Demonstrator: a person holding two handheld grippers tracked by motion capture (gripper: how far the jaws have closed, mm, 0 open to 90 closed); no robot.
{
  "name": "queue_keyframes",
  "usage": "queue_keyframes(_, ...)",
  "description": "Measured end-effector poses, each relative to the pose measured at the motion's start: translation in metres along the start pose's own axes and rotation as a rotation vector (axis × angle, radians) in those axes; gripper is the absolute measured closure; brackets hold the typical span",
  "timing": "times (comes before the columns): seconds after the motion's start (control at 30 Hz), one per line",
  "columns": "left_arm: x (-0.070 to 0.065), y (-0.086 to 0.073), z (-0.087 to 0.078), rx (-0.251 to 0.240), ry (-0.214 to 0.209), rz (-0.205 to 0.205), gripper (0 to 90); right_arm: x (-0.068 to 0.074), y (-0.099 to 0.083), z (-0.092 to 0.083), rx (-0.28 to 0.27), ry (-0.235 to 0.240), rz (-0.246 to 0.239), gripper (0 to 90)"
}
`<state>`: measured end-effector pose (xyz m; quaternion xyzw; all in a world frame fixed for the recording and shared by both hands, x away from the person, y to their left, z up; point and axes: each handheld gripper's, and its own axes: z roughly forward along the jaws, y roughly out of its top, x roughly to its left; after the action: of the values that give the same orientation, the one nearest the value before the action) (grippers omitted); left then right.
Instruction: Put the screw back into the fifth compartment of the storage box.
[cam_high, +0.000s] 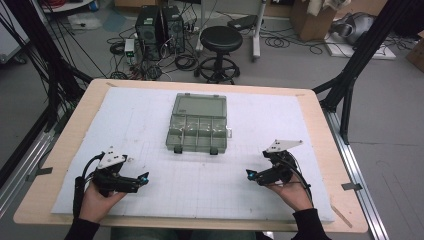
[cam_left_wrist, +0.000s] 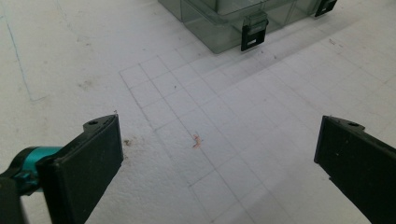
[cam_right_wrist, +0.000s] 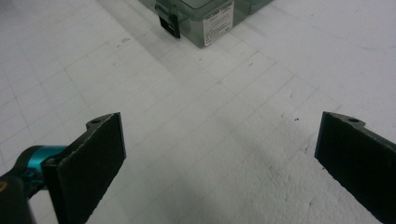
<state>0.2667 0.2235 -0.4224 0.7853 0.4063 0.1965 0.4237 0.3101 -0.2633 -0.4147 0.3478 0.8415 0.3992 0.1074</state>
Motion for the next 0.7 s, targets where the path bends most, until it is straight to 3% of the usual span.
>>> queue_keyframes(0.7,-0.003,-0.003,0.003,0.016,-0.014,0.008,1.7,0.003,-0.019,-0.006,-0.027,0.004,0.030,0.6)
